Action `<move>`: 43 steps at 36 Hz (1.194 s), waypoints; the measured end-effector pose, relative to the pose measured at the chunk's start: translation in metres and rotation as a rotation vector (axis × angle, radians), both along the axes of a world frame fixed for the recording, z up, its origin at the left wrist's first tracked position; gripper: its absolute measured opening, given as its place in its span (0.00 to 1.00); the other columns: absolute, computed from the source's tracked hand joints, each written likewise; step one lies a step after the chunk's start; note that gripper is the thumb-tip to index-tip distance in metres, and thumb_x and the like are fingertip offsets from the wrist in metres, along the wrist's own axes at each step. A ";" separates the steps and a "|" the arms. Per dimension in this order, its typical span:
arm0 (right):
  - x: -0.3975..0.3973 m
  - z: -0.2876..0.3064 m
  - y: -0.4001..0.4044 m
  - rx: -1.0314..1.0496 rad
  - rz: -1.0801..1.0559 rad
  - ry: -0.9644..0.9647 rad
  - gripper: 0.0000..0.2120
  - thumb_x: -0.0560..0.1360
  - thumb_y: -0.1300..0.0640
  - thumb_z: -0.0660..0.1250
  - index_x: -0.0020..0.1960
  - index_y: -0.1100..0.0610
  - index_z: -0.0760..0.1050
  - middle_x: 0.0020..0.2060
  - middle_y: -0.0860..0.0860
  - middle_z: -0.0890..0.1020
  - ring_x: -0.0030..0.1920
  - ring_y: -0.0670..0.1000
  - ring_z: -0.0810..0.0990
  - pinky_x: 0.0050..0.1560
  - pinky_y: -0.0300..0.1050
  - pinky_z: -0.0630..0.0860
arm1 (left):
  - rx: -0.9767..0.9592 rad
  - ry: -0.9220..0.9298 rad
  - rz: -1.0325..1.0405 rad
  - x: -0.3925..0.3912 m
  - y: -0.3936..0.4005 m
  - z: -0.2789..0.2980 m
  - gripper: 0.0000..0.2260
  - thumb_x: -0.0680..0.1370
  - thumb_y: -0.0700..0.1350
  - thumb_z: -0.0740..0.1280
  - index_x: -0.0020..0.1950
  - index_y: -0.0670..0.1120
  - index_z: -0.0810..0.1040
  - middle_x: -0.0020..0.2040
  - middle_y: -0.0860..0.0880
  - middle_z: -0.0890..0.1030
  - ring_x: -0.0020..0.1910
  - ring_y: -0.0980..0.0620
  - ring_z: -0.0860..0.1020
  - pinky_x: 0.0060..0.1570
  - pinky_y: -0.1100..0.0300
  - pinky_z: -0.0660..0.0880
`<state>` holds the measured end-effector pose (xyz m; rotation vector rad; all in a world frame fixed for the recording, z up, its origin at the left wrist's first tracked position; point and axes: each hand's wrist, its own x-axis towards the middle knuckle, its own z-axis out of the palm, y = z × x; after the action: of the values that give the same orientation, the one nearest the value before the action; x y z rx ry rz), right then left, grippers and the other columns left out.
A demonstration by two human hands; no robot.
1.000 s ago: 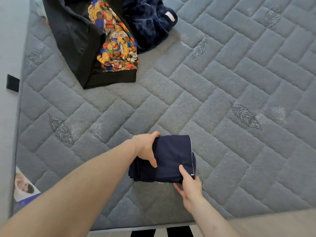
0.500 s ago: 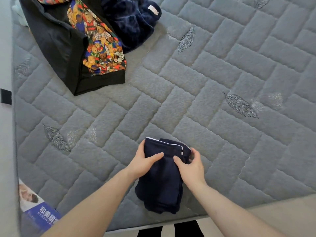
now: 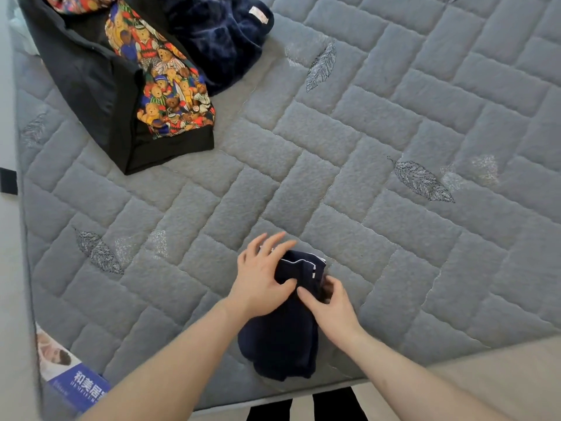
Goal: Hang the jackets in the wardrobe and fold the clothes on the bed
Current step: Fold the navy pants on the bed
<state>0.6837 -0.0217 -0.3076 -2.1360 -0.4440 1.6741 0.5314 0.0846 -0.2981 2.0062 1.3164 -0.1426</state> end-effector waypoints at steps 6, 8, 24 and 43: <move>-0.027 0.002 -0.030 -0.069 0.035 0.086 0.47 0.53 0.33 0.80 0.67 0.48 0.70 0.61 0.45 0.80 0.60 0.45 0.80 0.63 0.47 0.77 | 0.031 0.190 -0.471 0.011 0.051 0.001 0.15 0.76 0.64 0.69 0.51 0.54 0.76 0.47 0.58 0.76 0.57 0.51 0.71 0.64 0.51 0.60; -0.035 0.002 -0.033 -0.088 0.042 0.079 0.50 0.54 0.32 0.79 0.71 0.48 0.68 0.64 0.46 0.77 0.63 0.48 0.78 0.67 0.51 0.75 | 0.030 0.257 -0.538 0.010 0.061 -0.003 0.17 0.75 0.67 0.67 0.42 0.54 0.71 0.40 0.59 0.72 0.50 0.51 0.68 0.59 0.52 0.62; -0.009 -0.016 -0.045 0.055 0.192 0.128 0.07 0.79 0.51 0.69 0.55 0.41 0.81 0.49 0.39 0.86 0.52 0.42 0.83 0.59 0.46 0.79 | -0.390 0.106 -0.176 0.015 0.053 -0.001 0.35 0.60 0.69 0.78 0.58 0.54 0.70 0.72 0.57 0.60 0.70 0.52 0.64 0.67 0.55 0.68; -0.054 0.031 -0.107 -0.019 -0.787 0.173 0.37 0.57 0.34 0.80 0.60 0.47 0.74 0.50 0.42 0.86 0.50 0.42 0.85 0.50 0.40 0.81 | -0.871 -0.192 0.349 -0.041 -0.002 0.029 0.26 0.67 0.45 0.77 0.61 0.60 0.74 0.52 0.61 0.85 0.56 0.61 0.82 0.46 0.71 0.75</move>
<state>0.6292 -0.1283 -0.2766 -1.7921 0.4219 1.3580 0.4907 0.0828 -0.2687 1.0221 1.1742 -0.2910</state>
